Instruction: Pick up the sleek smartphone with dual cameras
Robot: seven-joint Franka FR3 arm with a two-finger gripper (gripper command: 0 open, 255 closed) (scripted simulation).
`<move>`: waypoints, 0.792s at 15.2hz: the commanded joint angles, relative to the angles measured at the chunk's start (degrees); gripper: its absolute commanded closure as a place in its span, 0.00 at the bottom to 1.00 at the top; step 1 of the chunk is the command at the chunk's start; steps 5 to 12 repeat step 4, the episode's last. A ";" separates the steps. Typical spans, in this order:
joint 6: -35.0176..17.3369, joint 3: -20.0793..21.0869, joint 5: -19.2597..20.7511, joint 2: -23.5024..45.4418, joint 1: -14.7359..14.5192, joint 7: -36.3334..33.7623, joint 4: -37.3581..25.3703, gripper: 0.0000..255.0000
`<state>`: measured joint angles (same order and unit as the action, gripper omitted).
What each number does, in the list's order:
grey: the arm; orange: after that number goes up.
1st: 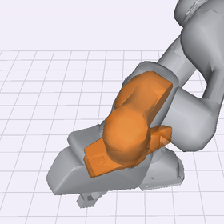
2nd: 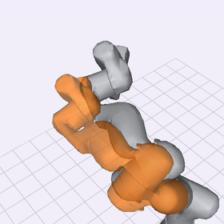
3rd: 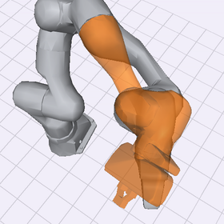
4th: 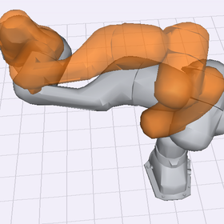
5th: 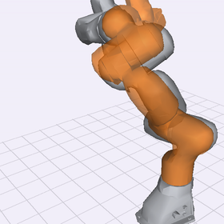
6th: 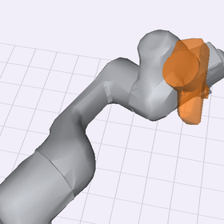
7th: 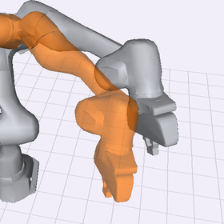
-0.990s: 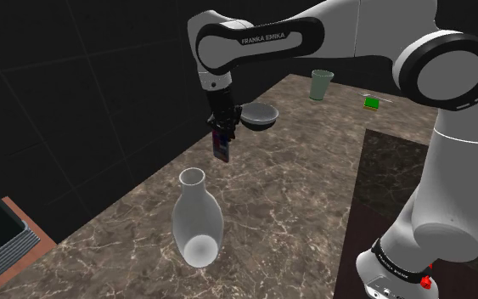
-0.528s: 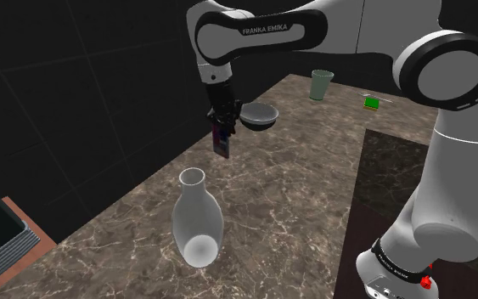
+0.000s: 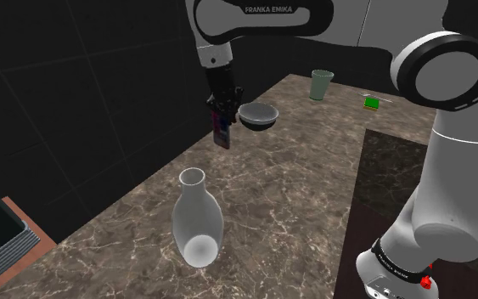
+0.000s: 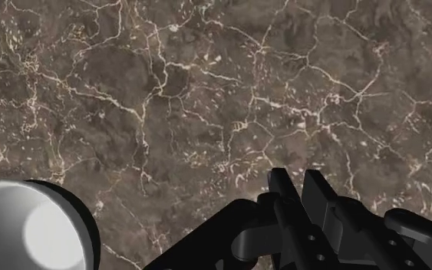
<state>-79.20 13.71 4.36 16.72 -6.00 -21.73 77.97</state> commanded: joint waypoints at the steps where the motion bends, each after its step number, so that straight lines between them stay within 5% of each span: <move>1: 1.89 0.05 0.08 0.38 -0.17 -0.06 -2.25 1.00; 12: 2.90 0.06 0.13 0.63 -0.26 -0.07 -3.50 1.00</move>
